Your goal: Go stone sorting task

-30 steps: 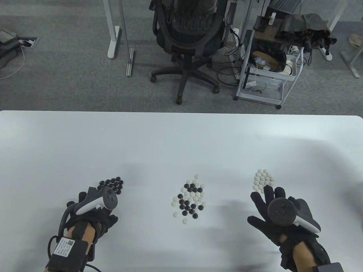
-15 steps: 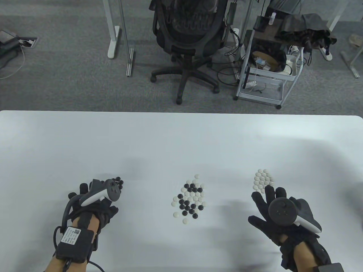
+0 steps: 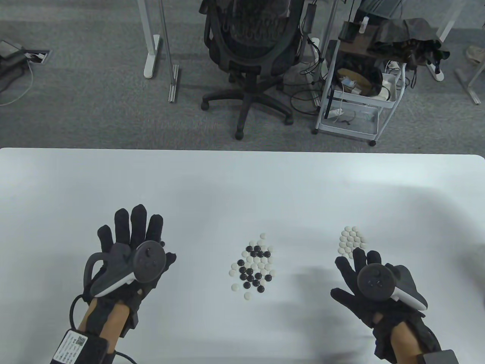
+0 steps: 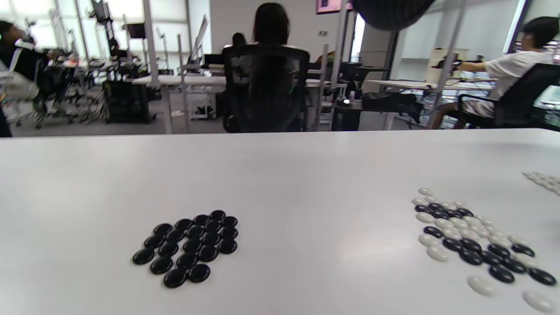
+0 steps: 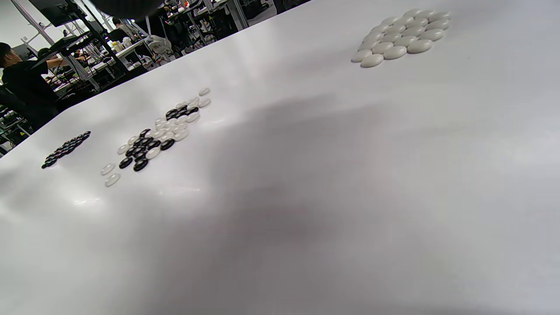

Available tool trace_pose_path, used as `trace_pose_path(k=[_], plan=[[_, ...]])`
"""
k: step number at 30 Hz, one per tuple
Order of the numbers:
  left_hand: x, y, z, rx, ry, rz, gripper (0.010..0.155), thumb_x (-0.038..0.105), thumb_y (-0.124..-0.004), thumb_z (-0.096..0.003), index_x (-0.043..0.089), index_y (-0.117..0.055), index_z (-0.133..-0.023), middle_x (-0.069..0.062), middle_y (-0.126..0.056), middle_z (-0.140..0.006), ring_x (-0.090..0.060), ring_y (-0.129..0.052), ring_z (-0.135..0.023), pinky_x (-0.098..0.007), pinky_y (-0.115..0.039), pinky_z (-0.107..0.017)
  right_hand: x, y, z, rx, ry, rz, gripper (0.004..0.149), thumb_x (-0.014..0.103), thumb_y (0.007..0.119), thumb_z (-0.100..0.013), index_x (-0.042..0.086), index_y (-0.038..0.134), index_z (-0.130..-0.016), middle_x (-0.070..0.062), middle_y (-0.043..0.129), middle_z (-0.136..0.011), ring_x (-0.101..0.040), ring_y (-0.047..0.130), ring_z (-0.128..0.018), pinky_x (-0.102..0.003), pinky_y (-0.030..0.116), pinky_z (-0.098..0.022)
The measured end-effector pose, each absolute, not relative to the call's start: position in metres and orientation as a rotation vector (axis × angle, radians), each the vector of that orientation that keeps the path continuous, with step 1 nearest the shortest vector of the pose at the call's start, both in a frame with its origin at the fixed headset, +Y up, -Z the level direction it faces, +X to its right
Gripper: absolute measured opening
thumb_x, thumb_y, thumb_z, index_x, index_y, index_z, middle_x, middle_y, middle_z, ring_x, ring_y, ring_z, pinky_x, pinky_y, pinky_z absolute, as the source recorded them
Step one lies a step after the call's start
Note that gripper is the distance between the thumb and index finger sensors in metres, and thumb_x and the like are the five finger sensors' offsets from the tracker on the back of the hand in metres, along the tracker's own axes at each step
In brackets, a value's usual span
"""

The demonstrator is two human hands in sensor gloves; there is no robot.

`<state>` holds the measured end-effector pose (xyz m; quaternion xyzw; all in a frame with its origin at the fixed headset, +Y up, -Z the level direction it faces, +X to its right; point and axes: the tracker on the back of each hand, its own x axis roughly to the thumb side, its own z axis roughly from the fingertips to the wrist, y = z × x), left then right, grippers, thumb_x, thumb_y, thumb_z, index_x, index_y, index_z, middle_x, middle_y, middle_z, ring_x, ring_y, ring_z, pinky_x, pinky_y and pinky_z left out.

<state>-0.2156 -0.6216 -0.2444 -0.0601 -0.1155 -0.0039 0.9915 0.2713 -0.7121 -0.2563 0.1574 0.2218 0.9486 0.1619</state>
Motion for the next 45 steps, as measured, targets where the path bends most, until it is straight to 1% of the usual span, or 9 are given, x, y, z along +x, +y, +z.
trace_pose_path(k=[3, 9, 16, 27, 34, 37, 39, 43, 45], plan=[[-0.207, -0.631, -0.228, -0.055, -0.298, -0.050, 0.079, 0.050, -0.051, -0.0618, 0.009, -0.010, -0.117, -0.034, 0.007, -0.117, -0.060, 0.010, -0.096, -0.084, -0.008, -0.063, 0.272, -0.713, -0.258, 0.441, 0.637, 2.706, 0.081, 0.054, 0.050, -0.056, 0.010, 0.014, -0.113, -0.033, -0.009, -0.105, -0.058, -0.014, -0.085, -0.079, 0.000, -0.049], [-0.200, -0.658, -0.210, -0.034, -0.351, -0.084, 0.080, 0.051, -0.049, -0.0618, 0.008, -0.007, -0.116, -0.036, 0.007, -0.116, -0.061, 0.009, -0.096, -0.085, -0.008, -0.061, 0.272, -0.715, -0.259, 0.437, 0.642, 2.704, 0.081, 0.054, 0.050, -0.056, 0.010, 0.014, -0.113, -0.033, -0.009, -0.105, -0.059, -0.014, -0.085, -0.079, 0.000, -0.049], [-0.211, -0.691, -0.217, -0.098, -0.356, -0.006, 0.080, 0.052, -0.047, -0.0616, 0.009, -0.008, -0.116, -0.037, 0.010, -0.115, -0.062, 0.013, -0.093, -0.085, -0.006, -0.059, 0.271, -0.722, -0.263, 0.414, 0.684, 2.709, 0.081, 0.054, 0.050, -0.056, 0.010, 0.012, -0.113, -0.033, -0.009, -0.105, -0.059, -0.014, -0.085, -0.079, 0.000, -0.049], [-0.216, -0.702, -0.221, -0.166, -0.337, 0.007, 0.080, 0.055, -0.045, -0.0614, 0.010, -0.008, -0.117, -0.037, 0.012, -0.114, -0.062, 0.014, -0.092, -0.085, -0.004, -0.057, 0.273, -0.725, -0.267, 0.406, 0.697, 2.706, 0.081, 0.054, 0.050, -0.056, 0.010, 0.012, -0.113, -0.033, -0.009, -0.105, -0.059, -0.014, -0.085, -0.079, 0.000, -0.049], [-0.214, -0.705, -0.221, -0.189, -0.354, 0.004, 0.080, 0.055, -0.044, -0.0612, 0.010, -0.008, -0.117, -0.036, 0.012, -0.114, -0.062, 0.014, -0.092, -0.085, -0.004, -0.057, 0.269, -0.716, -0.267, 0.432, 0.627, 2.684, 0.079, 0.054, 0.050, -0.056, 0.012, 0.016, -0.114, -0.033, -0.008, -0.105, -0.059, -0.013, -0.085, -0.079, 0.001, -0.049], [-0.215, -0.706, -0.221, -0.192, -0.353, 0.013, 0.080, 0.055, -0.045, -0.0614, 0.010, -0.008, -0.117, -0.036, 0.013, -0.114, -0.062, 0.014, -0.092, -0.085, -0.004, -0.057, 0.256, -0.710, -0.265, 0.502, 0.635, 2.647, 0.078, 0.054, 0.051, -0.056, 0.013, 0.021, -0.115, -0.033, -0.007, -0.105, -0.060, -0.011, -0.086, -0.080, 0.002, -0.050], [-0.216, -0.706, -0.221, -0.195, -0.349, 0.017, 0.080, 0.055, -0.045, -0.0615, 0.010, -0.008, -0.117, -0.036, 0.013, -0.114, -0.062, 0.014, -0.092, -0.085, -0.004, -0.057, 0.236, -0.702, -0.267, 0.614, 0.702, 2.575, 0.074, 0.053, 0.053, -0.056, 0.014, 0.033, -0.116, -0.033, -0.006, -0.106, -0.059, -0.011, -0.086, -0.080, 0.002, -0.050], [-0.216, -0.707, -0.222, -0.195, -0.348, 0.010, 0.080, 0.055, -0.045, -0.0615, 0.011, -0.009, -0.117, -0.037, 0.012, -0.114, -0.062, 0.014, -0.093, -0.085, -0.004, -0.056, 0.182, -0.676, -0.277, 0.853, 0.941, 2.596, 0.067, 0.052, 0.056, -0.056, 0.016, 0.057, -0.113, -0.030, -0.004, -0.108, -0.058, -0.015, -0.085, -0.080, 0.001, -0.050], [-0.218, -0.709, -0.224, -0.193, -0.348, 0.019, 0.079, 0.054, -0.046, -0.0615, 0.011, -0.010, -0.118, -0.037, 0.011, -0.114, -0.062, 0.013, -0.093, -0.085, -0.004, -0.056, 0.157, -0.667, -0.283, 0.918, 1.054, 2.628, 0.065, 0.053, 0.057, -0.057, 0.018, 0.061, -0.111, -0.030, -0.004, -0.108, -0.058, -0.015, -0.084, -0.081, 0.001, -0.049]])
